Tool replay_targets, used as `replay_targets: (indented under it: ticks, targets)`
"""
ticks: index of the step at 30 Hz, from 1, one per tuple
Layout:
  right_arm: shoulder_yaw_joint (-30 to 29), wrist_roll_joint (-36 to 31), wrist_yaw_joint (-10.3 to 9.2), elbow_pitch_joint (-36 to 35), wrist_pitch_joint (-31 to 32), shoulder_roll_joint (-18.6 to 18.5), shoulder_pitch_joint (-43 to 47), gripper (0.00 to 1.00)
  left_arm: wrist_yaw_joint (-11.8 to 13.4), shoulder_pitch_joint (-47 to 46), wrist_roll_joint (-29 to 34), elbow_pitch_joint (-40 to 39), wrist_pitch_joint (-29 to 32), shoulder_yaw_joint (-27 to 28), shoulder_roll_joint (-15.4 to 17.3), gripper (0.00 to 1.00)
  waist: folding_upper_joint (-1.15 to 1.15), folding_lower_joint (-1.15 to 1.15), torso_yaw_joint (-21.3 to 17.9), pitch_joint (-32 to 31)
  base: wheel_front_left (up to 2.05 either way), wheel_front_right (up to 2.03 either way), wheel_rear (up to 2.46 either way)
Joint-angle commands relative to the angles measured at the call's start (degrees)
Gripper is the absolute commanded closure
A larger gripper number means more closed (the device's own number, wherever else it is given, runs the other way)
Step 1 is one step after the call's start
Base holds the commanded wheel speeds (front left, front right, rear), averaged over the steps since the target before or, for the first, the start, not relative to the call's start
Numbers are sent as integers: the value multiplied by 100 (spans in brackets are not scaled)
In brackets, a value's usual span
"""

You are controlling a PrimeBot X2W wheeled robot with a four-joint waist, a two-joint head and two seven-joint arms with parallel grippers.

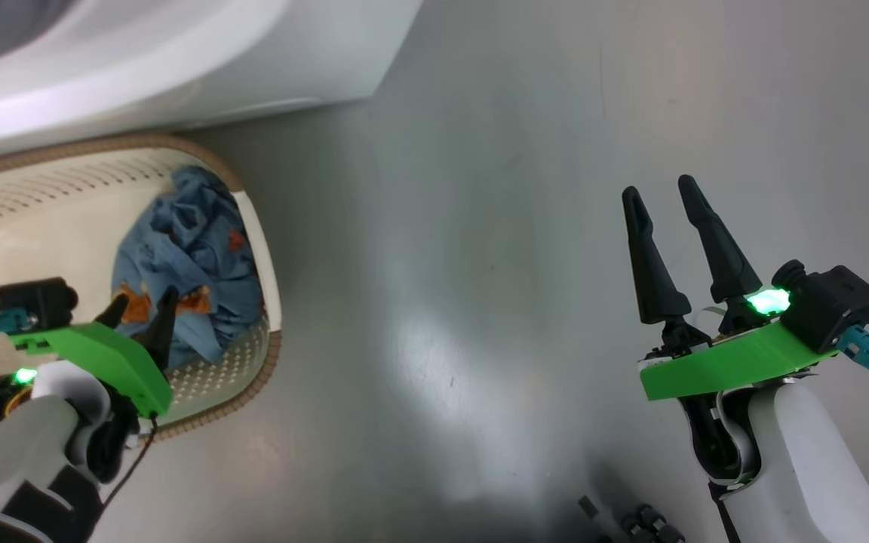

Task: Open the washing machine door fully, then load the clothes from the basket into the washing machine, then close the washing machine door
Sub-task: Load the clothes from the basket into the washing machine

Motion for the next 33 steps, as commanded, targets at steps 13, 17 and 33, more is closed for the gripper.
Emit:
replay_targets:
  ticks: [13, 17, 33]
  targets:
    - [180, -177, 9, -221, -27, 48, -1, 0, -9, -495, -1158, -628, 172, -952, 546, 0, 0, 0, -91, 500, 0, 0, 0]
    - [206, -188, 9, -261, -27, 49, -16, 0, -9, -641, -1409, -755, 187, -1234, 576, 0, 0, 0, -112, 577, 0, 0, 0]
    - [167, -238, 9, -260, -27, 46, -26, 0, -9, -844, -1992, -564, -207, -1816, 512, 100, 0, 0, -14, 392, 0, 0, 0]
